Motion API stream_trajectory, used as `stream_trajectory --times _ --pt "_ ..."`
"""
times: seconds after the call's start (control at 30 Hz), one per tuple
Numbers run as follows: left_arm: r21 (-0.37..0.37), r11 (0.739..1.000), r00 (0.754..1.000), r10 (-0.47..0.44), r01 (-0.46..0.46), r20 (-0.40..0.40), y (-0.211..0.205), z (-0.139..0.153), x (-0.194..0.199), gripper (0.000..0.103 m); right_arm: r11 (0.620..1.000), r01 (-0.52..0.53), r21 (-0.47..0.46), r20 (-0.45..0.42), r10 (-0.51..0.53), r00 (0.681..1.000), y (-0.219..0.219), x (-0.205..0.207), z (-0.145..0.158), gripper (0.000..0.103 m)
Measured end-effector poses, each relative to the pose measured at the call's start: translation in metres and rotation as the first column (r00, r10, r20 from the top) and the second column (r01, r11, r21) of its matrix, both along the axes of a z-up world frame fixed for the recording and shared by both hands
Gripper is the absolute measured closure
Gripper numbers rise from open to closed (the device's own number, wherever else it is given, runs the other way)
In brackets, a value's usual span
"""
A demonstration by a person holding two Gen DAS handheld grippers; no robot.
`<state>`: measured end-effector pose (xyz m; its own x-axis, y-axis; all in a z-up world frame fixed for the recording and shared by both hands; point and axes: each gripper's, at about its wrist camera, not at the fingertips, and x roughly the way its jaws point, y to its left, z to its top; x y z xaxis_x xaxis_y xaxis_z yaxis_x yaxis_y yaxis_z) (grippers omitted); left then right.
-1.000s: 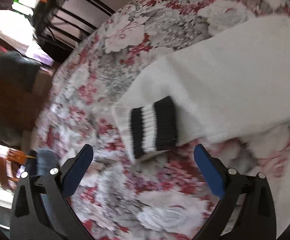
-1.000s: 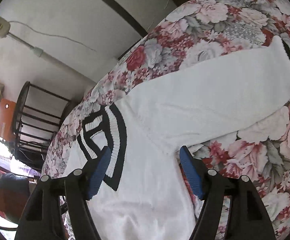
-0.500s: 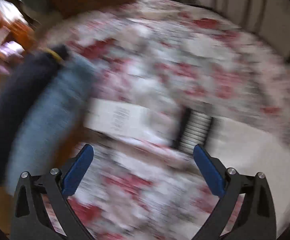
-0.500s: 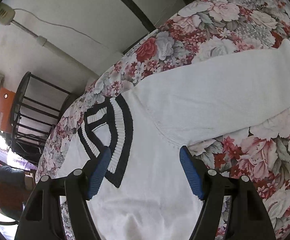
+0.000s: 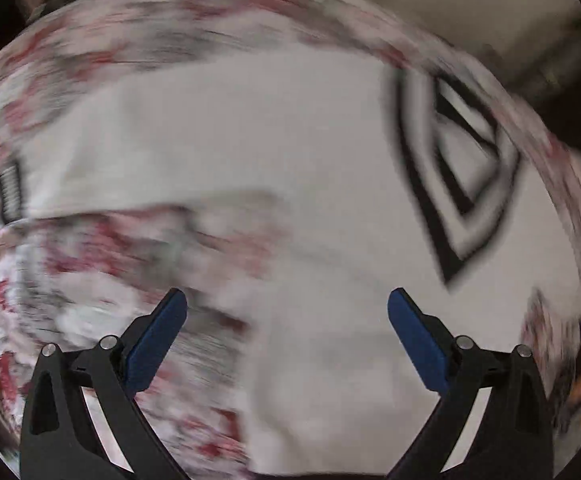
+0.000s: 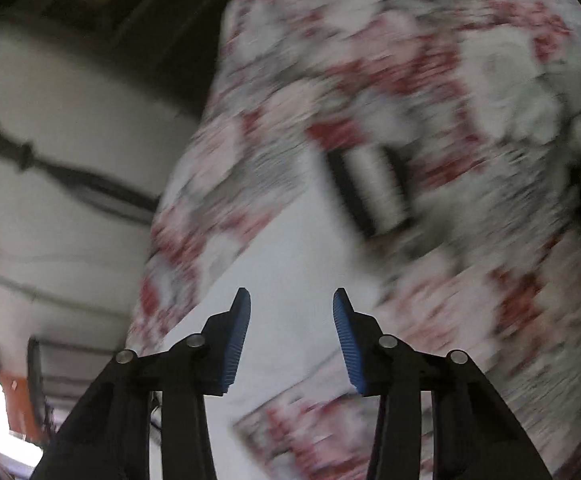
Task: Fold small clothes
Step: 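Lift the cuff with the right gripper and carry the sleeve across the sweater front, then lay the sleeve across the chest near the collar and open the right gripper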
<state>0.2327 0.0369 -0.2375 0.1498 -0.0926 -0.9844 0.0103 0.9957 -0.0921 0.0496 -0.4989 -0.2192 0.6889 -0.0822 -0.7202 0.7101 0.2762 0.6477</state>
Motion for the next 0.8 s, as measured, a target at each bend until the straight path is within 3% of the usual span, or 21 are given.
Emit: stream_trajectory --times 0.13,0.23,0.3,0.33,0.4,0.5,0.6,0.63,0.7,0.73,0.8 --pt "0.099 0.984 0.988 -0.151 0.151 0.001 -0.063 -0.013 -0.015 0.005 0.998 0.065 0.01 -0.028 -0.065 0.998 -0.03 -0.016 -0.015 0.059" --pt "0.191 0.951 0.97 -0.243 0.243 -0.021 -0.103 -0.03 -0.024 0.005 1.0 0.03 0.003 -0.055 -0.029 0.998 -0.04 -0.006 -0.022 0.059" --pt "0.218 0.938 0.962 -0.27 0.27 -0.029 -0.119 -0.039 -0.026 0.005 1.0 -0.018 0.006 -0.031 0.019 0.999 -0.037 0.004 -0.018 0.054" --pt "0.233 0.93 0.958 -0.283 0.283 -0.033 -0.126 -0.042 -0.028 0.005 0.999 -0.047 0.015 -0.01 0.047 0.999 -0.035 0.01 -0.017 0.041" --pt "0.272 0.914 0.952 -0.303 0.3 -0.035 -0.139 -0.049 -0.028 0.005 0.992 -0.072 0.104 0.046 0.067 0.997 -0.035 0.015 -0.027 0.037" --pt "0.31 0.899 0.949 -0.314 0.309 -0.036 -0.152 -0.058 -0.026 0.005 0.962 0.002 0.273 0.105 -0.032 0.994 -0.035 0.005 -0.05 0.035" --pt "0.301 0.905 0.952 -0.303 0.301 -0.043 -0.16 -0.063 -0.024 0.005 0.981 -0.004 0.196 0.123 -0.02 0.992 -0.037 0.01 -0.051 0.036" --pt "0.298 0.907 0.953 -0.3 0.299 -0.043 -0.161 -0.063 -0.024 0.005 0.986 -0.016 0.166 0.132 -0.006 0.991 -0.038 0.012 -0.052 0.048" --pt "0.294 0.908 0.953 -0.3 0.297 -0.036 -0.164 -0.062 -0.022 0.005 0.991 0.026 0.129 0.159 -0.047 0.986 -0.04 0.006 -0.05 0.089" --pt "0.294 0.91 0.954 -0.299 0.294 -0.027 -0.166 -0.06 -0.021 0.005 0.995 0.069 0.075 0.162 -0.081 0.983 -0.04 -0.001 -0.04 0.089" --pt "0.289 0.913 0.955 -0.296 0.286 -0.01 -0.153 -0.047 -0.024 0.005 0.984 0.083 -0.155 0.125 -0.064 0.99 -0.037 -0.005 -0.004 0.09"
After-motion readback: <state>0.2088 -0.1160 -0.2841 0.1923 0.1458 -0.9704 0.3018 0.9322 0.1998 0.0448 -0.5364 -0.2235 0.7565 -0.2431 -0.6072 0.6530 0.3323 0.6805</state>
